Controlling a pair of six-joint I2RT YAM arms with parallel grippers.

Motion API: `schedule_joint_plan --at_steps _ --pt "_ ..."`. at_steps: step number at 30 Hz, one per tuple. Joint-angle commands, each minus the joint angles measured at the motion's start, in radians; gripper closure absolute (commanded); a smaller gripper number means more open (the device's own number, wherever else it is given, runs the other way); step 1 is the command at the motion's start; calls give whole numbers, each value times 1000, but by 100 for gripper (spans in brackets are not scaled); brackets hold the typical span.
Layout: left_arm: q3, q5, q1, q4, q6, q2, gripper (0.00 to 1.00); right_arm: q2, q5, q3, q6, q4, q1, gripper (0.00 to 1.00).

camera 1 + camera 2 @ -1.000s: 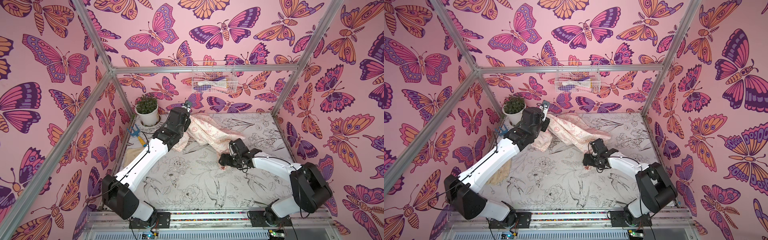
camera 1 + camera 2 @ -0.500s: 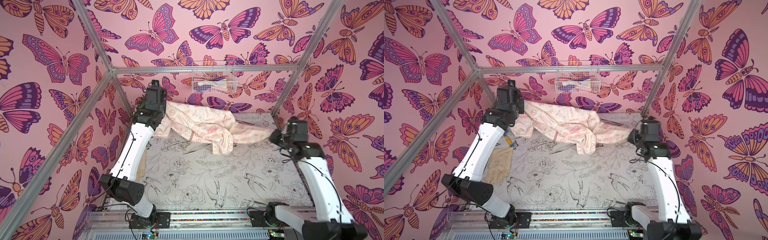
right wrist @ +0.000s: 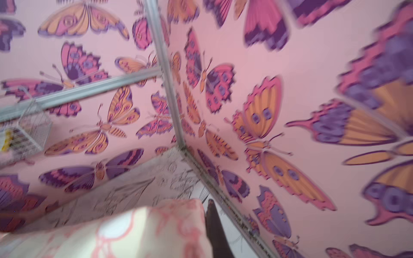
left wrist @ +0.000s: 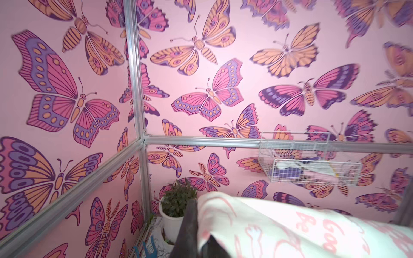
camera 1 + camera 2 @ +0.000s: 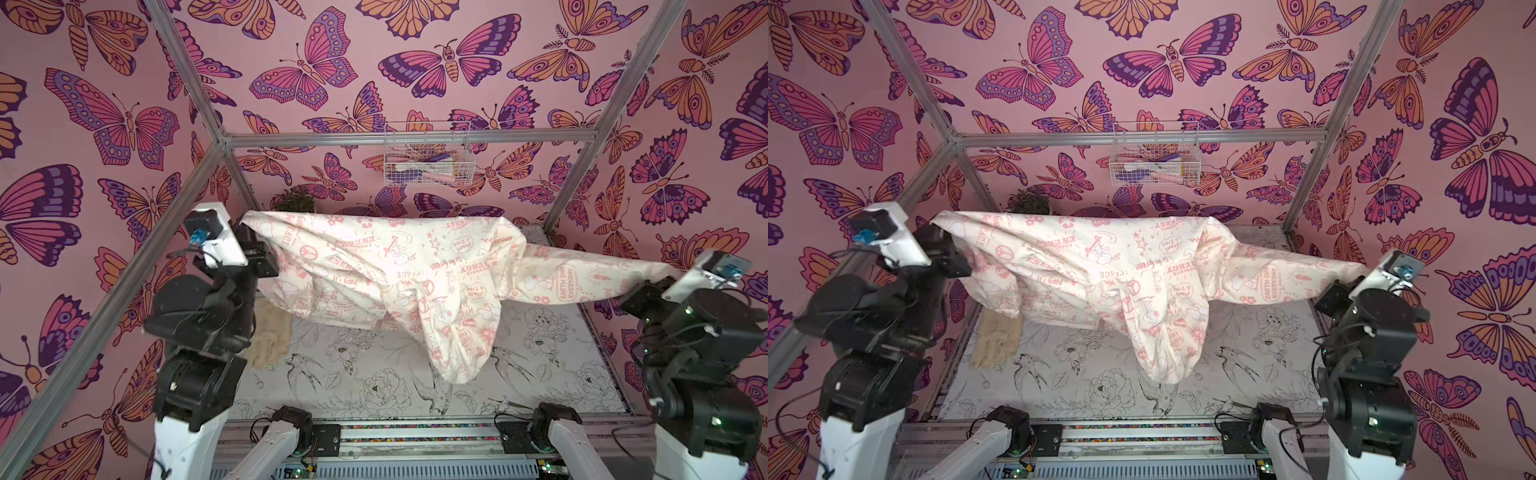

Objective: Unzip the jacket
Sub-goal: Flatten out the jacket at the center of the board.

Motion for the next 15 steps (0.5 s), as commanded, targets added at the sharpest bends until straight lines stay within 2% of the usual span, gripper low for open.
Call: schedule_joint_plan --at_steps 1,4,7,9,11,15 --pt "36 38 5 -87 -52 -55 100 -49 339 36 -97 165 3 100" --pt "125 25 6 -352 -148 -36 100 -71 447 19 -188 277 7 100" --pt "134 119 6 -554 -225 5 100 -24 463 25 -275 278 27 100" --pt "119 190 6 -682 -259 61 100 15 449 5 -265 242 30 100" --pt "42 257 6 -762 -290 122 100 50 426 -51 -215 203 29 100" --pt "-200 322 5 -729 -306 238 100 111 405 -272 -96 199 26 100"
